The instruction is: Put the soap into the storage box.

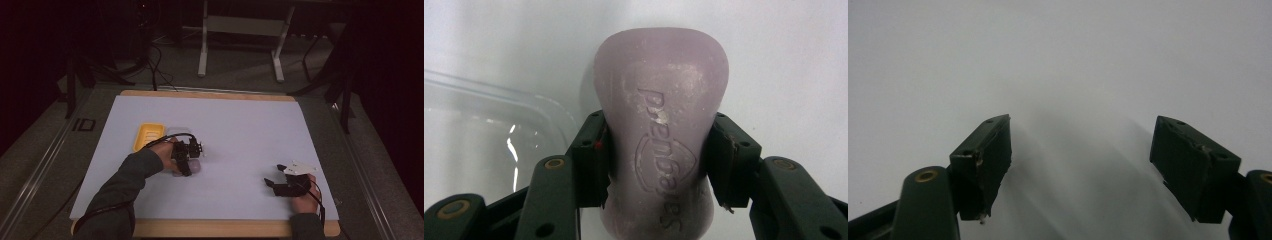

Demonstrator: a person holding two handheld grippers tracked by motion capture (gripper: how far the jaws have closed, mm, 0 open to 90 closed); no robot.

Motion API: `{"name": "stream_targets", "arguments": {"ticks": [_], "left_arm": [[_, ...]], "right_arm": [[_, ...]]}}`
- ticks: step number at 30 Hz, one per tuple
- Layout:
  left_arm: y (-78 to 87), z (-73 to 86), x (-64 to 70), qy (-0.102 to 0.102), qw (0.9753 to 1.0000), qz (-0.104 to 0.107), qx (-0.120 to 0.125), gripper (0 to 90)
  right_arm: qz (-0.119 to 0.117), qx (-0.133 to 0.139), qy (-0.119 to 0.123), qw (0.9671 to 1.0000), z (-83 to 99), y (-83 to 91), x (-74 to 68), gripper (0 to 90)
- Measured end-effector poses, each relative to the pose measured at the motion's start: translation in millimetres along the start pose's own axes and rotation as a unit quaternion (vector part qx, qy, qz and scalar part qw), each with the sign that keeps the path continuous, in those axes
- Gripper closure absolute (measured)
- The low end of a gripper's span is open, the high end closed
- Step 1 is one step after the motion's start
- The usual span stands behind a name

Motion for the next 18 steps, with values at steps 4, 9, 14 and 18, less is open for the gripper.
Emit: {"name": "stream_targets", "arguments": {"ticks": [4,9,14,18], "left_arm": [[0.8,2.4,-0.4,-0.004,1.0000,-0.001,-0.003,49.7],[3.4,4.8,-2.2,-0.001,1.0000,-0.003,0.001,49.8],[6.4,6.6,-3.9,-0.001,1.0000,-0.004,-0.001,49.8],[9.4,8.9,-5.8,0.001,1.0000,-0.007,-0.001,49.8]], "right_arm": [[0.000,-0.001,0.000,1.0000,0.0,-0.1,-0.1,24.3],[0.000,0.000,0.000,1.0000,0.0,0.0,-0.1,24.3],[0.001,-0.001,0.001,1.0000,0.0,-0.1,-0.2,24.3],[0.000,-0.001,0.000,1.0000,0.0,0.0,-0.2,24.3]]}}
Point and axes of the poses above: each handheld gripper's, and its own axes: y roughly backward along the jaws, z roughly out of its underside, x roughly to its right, the point moved 2 cm from there along -y, roughly forward along the jaws, and after that the axes turned 9 degrees about -z, right-handed, at the moved point
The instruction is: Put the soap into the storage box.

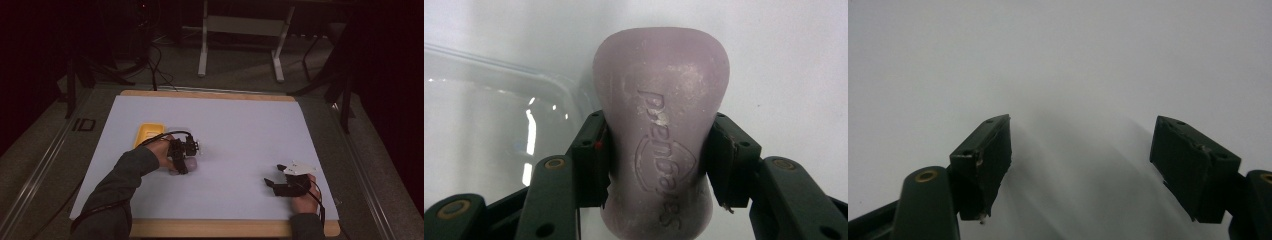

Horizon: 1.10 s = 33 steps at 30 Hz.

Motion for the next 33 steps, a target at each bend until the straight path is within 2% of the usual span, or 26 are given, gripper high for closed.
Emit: {"name": "stream_targets", "arguments": {"ticks": [13,33], "left_arm": [[9.5,5.2,-5.2,0.006,1.0000,-0.006,0.005,49.8],[19.5,14.0,-16.3,0.018,0.9997,-0.014,-0.002,49.8]], "right_arm": [[0.001,0.000,0.000,1.0000,0.0,0.0,-0.1,24.3],[0.000,0.000,0.000,1.0000,0.0,0.0,-0.1,24.3]]}}
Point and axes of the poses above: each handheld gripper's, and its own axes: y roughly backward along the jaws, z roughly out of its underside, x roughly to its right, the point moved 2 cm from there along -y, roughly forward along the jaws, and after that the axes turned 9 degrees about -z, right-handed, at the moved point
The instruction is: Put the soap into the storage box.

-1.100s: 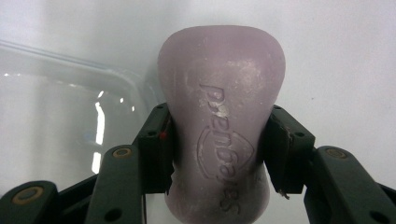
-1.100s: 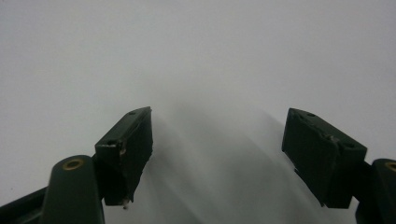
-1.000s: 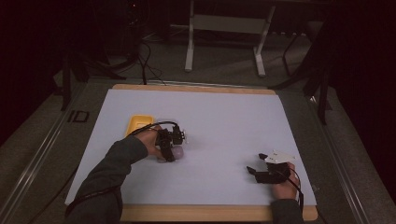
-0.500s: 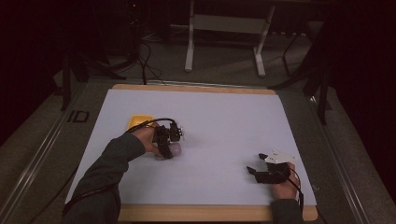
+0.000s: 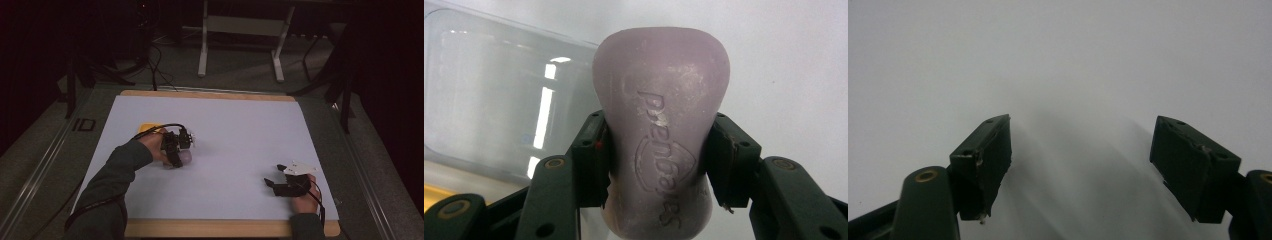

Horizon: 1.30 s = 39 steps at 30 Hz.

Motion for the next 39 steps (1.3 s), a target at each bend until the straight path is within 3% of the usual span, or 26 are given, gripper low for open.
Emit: {"name": "stream_targets", "arguments": {"ticks": [29,39], "left_arm": [[13.6,17.8,-18.8,0.039,0.9991,-0.013,-0.010,49.8],[21.1,25.1,-26.3,0.057,0.9980,-0.026,-0.001,49.8]], "right_arm": [[0.001,0.001,0.001,1.0000,0.1,0.5,0.0,24.3],[0.001,0.002,0.000,1.0000,0.1,0.7,-0.1,24.3]]}}
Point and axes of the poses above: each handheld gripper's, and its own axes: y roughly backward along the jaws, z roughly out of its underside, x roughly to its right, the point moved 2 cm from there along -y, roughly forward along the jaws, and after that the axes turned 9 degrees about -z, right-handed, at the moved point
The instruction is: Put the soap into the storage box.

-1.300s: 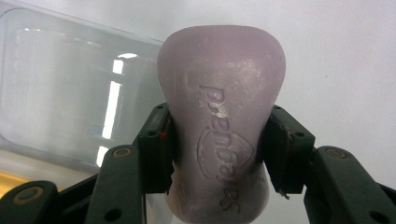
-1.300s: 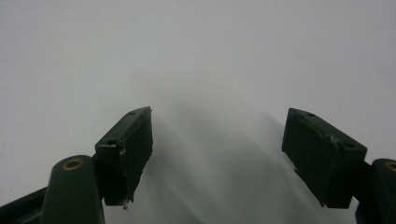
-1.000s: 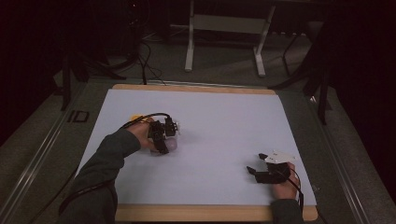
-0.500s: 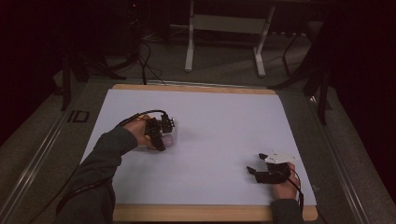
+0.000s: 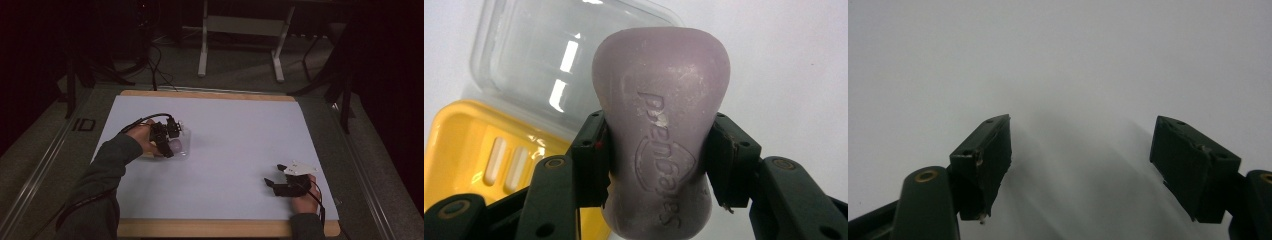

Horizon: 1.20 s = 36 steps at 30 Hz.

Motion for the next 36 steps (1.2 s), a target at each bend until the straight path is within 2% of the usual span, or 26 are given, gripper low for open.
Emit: {"name": "stream_targets", "arguments": {"ticks": [16,24,29,36], "left_arm": [[7.2,5.3,-12.7,0.026,0.9996,-0.004,0.007,49.8],[7.3,11.7,-21.9,0.054,0.9984,0.004,0.013,49.8],[5.8,14.9,-28.1,0.072,0.9974,0.001,0.010,49.8],[4.9,16.1,-34.0,0.086,0.9962,0.000,0.006,49.8]], "right_arm": [[0.000,0.001,0.000,1.0000,0.0,0.1,0.0,24.3],[0.000,0.001,0.000,1.0000,0.0,0.1,0.1,24.2],[0.000,0.000,0.000,1.0000,0.0,0.0,0.1,23.2],[-0.001,0.001,0.000,1.0000,0.0,0.1,0.2,23.2]]}}
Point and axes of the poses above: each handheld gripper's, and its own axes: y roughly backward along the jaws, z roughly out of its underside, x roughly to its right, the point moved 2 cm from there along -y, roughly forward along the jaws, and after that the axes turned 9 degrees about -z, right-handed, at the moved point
